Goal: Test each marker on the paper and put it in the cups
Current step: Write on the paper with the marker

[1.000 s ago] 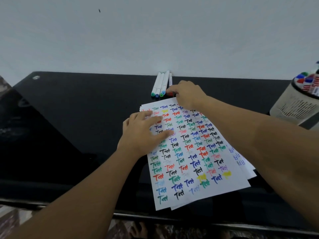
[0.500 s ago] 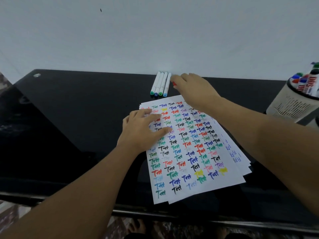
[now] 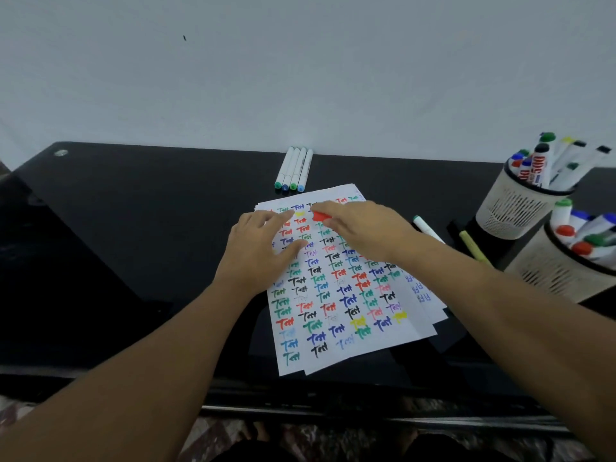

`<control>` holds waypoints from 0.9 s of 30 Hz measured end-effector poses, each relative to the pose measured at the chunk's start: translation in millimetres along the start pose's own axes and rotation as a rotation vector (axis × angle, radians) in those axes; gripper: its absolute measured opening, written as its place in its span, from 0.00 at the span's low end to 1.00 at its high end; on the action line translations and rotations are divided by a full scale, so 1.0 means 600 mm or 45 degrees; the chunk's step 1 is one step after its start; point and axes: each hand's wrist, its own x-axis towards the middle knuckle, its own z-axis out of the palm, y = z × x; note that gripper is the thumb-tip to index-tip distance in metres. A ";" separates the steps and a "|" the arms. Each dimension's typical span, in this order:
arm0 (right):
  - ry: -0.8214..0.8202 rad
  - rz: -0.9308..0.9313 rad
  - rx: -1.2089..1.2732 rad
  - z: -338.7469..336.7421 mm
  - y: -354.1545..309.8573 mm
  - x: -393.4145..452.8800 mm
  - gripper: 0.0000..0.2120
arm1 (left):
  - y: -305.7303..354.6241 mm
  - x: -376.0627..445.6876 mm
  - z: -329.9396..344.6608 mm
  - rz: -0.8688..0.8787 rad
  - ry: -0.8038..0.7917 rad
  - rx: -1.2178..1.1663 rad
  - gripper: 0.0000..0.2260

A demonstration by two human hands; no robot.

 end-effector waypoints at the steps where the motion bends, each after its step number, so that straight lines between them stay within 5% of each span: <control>1: -0.017 0.028 -0.009 0.001 -0.003 -0.005 0.21 | 0.000 -0.001 0.000 0.027 0.008 0.011 0.29; 8: 0.042 -0.009 -0.291 0.014 -0.020 -0.020 0.26 | -0.003 -0.006 0.005 0.271 0.089 0.092 0.22; 17: 0.008 -0.040 -0.202 0.014 -0.028 -0.017 0.23 | -0.002 -0.008 0.002 0.367 0.117 0.103 0.14; 23: 0.155 0.272 0.609 -0.007 -0.011 -0.057 0.14 | -0.003 -0.002 0.004 0.194 -0.019 0.092 0.17; 27: 0.348 0.493 1.363 -0.007 0.007 -0.095 0.17 | -0.003 -0.003 0.004 0.075 -0.075 -0.003 0.24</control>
